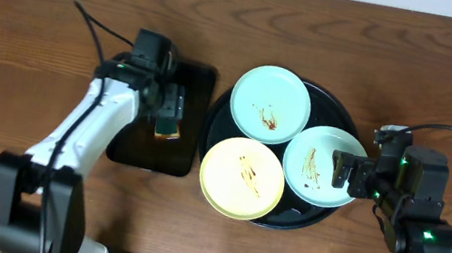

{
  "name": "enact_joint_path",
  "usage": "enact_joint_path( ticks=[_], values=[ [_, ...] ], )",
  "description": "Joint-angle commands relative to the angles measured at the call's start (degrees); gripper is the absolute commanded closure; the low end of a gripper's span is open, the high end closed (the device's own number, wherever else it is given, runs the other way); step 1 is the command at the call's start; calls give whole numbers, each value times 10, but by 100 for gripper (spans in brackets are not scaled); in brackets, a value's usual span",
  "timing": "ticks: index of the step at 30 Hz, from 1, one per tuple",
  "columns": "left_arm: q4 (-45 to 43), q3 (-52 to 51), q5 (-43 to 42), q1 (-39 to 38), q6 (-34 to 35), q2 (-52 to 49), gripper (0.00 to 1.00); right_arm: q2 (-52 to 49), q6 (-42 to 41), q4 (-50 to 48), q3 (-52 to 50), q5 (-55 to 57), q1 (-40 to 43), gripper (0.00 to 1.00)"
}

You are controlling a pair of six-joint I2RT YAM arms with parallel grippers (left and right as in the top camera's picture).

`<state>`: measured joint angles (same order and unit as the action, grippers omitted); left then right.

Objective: Clean dirty plates on tray and stack at the side
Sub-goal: 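Move the left gripper over the green-orange sponge on the black tray, then lower the left gripper and pinch the sponge at its middle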

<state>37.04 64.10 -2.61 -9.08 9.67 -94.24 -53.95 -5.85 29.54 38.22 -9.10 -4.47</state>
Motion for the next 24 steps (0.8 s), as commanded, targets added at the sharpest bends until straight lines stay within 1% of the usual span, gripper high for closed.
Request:
enact_joint_path(
  ticks=[1, 6, 11, 14, 24],
  values=[
    [2, 6, 7, -13, 54, -42, 24, 0, 1, 1, 12, -4, 3, 1],
    [6, 6, 7, -18, 70, -78, 32, 0, 1, 1, 12, -4, 3, 1],
    [6, 6, 7, -19, 70, -91, 34, 0, 1, 1, 12, -4, 3, 1],
    [5, 6, 7, -19, 72, -91, 39, 0, 1, 1, 12, -4, 3, 1],
    [-3, -7, 7, -26, 76, -95, 39, 0, 1, 1, 12, -4, 3, 1]
  ],
)
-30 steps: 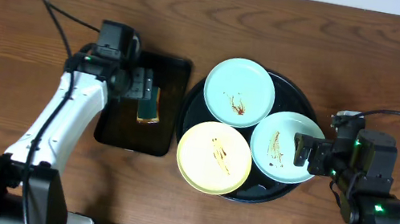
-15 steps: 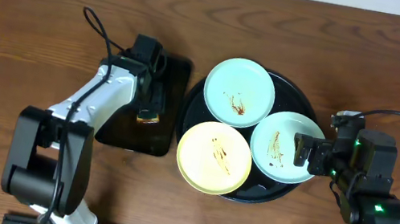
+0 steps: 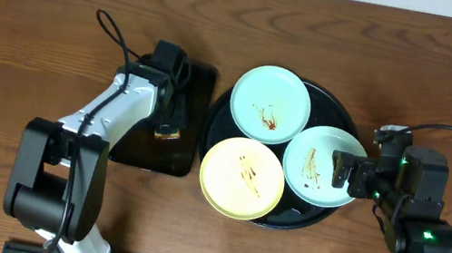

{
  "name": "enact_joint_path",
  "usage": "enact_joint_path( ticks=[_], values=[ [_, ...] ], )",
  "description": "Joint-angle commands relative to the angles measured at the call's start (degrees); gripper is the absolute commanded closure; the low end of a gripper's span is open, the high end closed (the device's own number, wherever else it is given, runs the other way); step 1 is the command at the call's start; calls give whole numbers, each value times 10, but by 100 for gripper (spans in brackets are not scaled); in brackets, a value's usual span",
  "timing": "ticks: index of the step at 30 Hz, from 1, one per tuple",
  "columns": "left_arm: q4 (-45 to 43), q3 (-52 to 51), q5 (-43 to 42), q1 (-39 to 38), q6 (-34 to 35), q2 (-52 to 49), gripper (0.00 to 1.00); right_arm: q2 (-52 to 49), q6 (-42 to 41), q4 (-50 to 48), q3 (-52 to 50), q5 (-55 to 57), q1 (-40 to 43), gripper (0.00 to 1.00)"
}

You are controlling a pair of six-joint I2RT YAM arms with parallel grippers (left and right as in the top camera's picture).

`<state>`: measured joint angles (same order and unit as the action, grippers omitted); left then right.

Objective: Clean dirty plates on tray and stack at the side
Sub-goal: 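Lower the left gripper and pinch the sponge at its middle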

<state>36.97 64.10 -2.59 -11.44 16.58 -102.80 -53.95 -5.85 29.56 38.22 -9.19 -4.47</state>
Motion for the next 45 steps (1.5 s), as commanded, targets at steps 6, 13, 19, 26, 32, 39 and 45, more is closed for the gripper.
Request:
enact_joint_path(
  ticks=[6, 13, 19, 26, 32, 39, 45],
  values=[
    [-5, -8, 7, -3, 7, -9, 44, 0, 1, 1, 12, -3, 3, 1],
    [-13, -9, 7, -3, 14, -9, 46, 0, 1, 2, 12, -3, 3, 1],
    [-14, -9, 7, -3, 14, -9, 52, 0, 1, 3, 12, -3, 3, 1],
    [-37, -31, 7, -3, 14, -10, 52, 0, 1, 3, 12, -3, 3, 1],
    [-44, -35, 7, -3, 14, -10, 68, 0, 1, 3, 12, -3, 3, 1],
    [-48, -35, 7, -3, 14, -10, 92, 0, 1, 3, 12, -3, 3, 1],
    [-45, -30, 7, -3, 11, -4, 93, 0, 1, 3, 12, -3, 3, 1]
  ],
)
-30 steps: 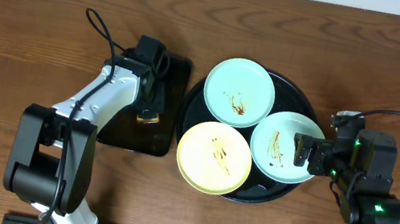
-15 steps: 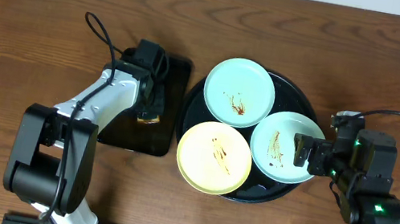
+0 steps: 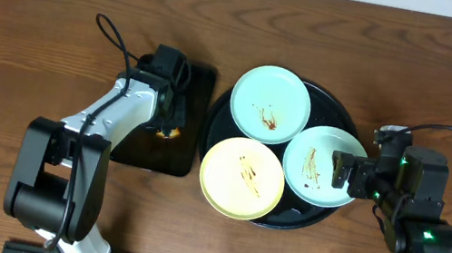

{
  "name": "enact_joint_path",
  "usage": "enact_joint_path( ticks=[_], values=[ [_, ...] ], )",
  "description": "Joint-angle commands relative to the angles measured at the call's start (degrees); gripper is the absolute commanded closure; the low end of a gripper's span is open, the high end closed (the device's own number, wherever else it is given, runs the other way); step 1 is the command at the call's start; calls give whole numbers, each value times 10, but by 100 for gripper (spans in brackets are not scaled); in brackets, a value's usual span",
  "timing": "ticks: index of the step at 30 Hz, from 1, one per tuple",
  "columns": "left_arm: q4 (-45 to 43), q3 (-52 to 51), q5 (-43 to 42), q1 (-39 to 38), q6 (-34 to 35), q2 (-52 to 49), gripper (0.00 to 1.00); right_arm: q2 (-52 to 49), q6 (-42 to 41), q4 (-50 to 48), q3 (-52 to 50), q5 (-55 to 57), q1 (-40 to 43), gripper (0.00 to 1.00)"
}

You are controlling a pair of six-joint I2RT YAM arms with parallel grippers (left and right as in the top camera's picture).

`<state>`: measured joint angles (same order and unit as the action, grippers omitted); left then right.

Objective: Clean dirty plates on tray and stack at the side
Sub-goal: 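Lower the left gripper and pinch the sponge at its middle, then move the right gripper to the pale green plate's right rim and grip it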

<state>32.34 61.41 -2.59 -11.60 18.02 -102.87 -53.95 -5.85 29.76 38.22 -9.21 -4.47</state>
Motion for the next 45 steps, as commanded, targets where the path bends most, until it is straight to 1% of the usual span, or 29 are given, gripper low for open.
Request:
enact_joint_path(
  ticks=[1, 4, 8, 10, 11, 12, 15, 16, 22, 24, 25, 28, 30, 31, 35, 39, 45],
  values=[
    [4, -1, 7, -1, -4, 0, 93, 0, 1, 1, 12, -3, 3, 1],
    [13, 11, 6, -1, -17, 30, 93, 0, 1, -3, 12, 6, 3, 1],
    [40, 11, 6, -1, -85, 78, 93, 0, 1, -31, 12, 17, 3, 1],
    [50, 11, 6, -1, -106, 90, 93, -2, 1, -51, 12, 16, 3, 1],
    [54, 11, 6, -1, -112, 96, 93, -4, 1, -57, 12, 15, 3, 3],
    [57, 11, 3, -1, -118, 101, 93, -8, 2, -62, 13, 9, 3, 8],
    [64, 11, -7, -1, -122, 109, 93, -28, 1, -59, 25, -5, 3, 16],
    [65, 11, -12, -1, -125, 110, 93, -37, 1, -57, 31, -5, 3, 17],
    [75, 11, -12, -1, -124, 110, 92, -104, 15, -35, 77, 2, 3, 18],
    [75, 11, -12, -1, -124, 110, 92, -129, 15, -33, 83, 12, 3, 20],
    [75, 11, -12, -1, -124, 110, 93, -142, 14, -33, 83, 13, 3, 22],
    [75, 11, -12, -1, -124, 110, 93, -183, 14, -26, 82, 16, 3, 36],
    [76, 11, -12, -1, -124, 110, 92, -207, 10, -17, 82, 40, 3, 44],
    [75, 11, -12, -1, -124, 110, 92, -217, 2, -12, 82, 58, 3, 45],
    [75, 11, -12, -1, -124, 110, 92, -258, -14, -4, 82, 107, 3, 46],
    [75, 11, -12, -1, -124, 110, 92, -297, -18, -1, 82, 109, 3, 47],
    [75, 11, -12, -1, -124, 110, 92, -350, -19, -1, 82, 118, 3, 46]
  ],
)
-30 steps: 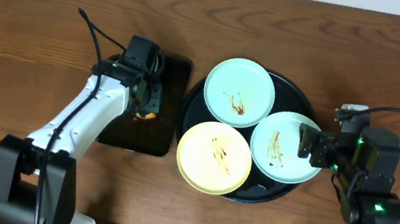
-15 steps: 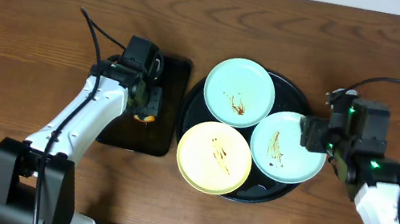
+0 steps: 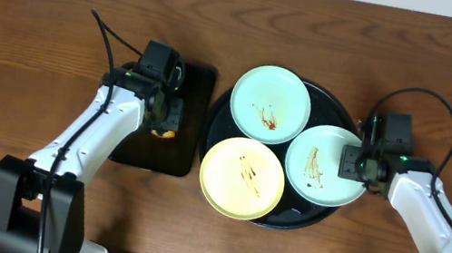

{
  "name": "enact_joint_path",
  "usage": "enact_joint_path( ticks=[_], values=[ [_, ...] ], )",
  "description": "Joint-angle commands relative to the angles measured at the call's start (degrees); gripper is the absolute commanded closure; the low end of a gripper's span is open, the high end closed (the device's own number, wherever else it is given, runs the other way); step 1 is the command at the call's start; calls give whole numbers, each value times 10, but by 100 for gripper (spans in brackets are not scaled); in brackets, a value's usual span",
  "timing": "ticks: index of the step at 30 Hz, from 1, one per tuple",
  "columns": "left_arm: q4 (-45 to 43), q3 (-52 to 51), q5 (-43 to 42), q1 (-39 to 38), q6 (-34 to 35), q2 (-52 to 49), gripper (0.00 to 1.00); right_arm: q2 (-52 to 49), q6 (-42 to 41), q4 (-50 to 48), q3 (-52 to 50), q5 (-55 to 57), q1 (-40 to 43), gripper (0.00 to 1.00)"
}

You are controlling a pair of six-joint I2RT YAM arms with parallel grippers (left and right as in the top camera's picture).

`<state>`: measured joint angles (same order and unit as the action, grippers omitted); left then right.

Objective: Clean dirty plates on tray and stack at the side
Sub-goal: 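Move the right gripper to the pale green plate's right rim and grip it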

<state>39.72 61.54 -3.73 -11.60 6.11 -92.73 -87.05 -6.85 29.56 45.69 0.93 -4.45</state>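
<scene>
A black round tray (image 3: 349, 119) carries three dirty plates: a mint plate (image 3: 272, 93) at the back, a mint plate (image 3: 327, 185) at the right and a yellow plate (image 3: 225, 186) at the front, all with brown smears. My left gripper (image 3: 163, 121) is over a black mat (image 3: 199, 94), pointing down and shut on a yellow sponge (image 3: 165, 134), of which only a small part shows. My right gripper (image 3: 354, 162) is at the right rim of the right mint plate; how its jaws stand is hidden from above.
The brown wooden table (image 3: 30, 29) stretches to the left and behind. The black mat lies close beside the tray's left side. Cables loop above both arms.
My right arm has swung in and its gripper now sits at the right mint plate's rim, higher in the view. The left arm's base has shifted; its gripper stays over the sponge.
At first my left gripper held the sponge over the mat, with the right gripper open beside the right plate. Then the left gripper was lower on the mat with the sponge under it, twice. Now the right gripper has closed in on the plate's rim.
</scene>
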Motion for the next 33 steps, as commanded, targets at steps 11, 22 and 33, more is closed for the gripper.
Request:
enact_joint_path(
  ticks=[11, 22, 33],
  values=[
    [3, 9, -1, -1, -5, 9, 92, -34, -13, 2, 7, 7, 3, 58],
    [3, 9, -1, -1, -5, 9, 92, 89, -12, 9, 8, -16, 3, 32],
    [3, 9, -1, -1, -5, 9, 92, 80, -10, 41, 1, 2, 75, 29]
  ],
)
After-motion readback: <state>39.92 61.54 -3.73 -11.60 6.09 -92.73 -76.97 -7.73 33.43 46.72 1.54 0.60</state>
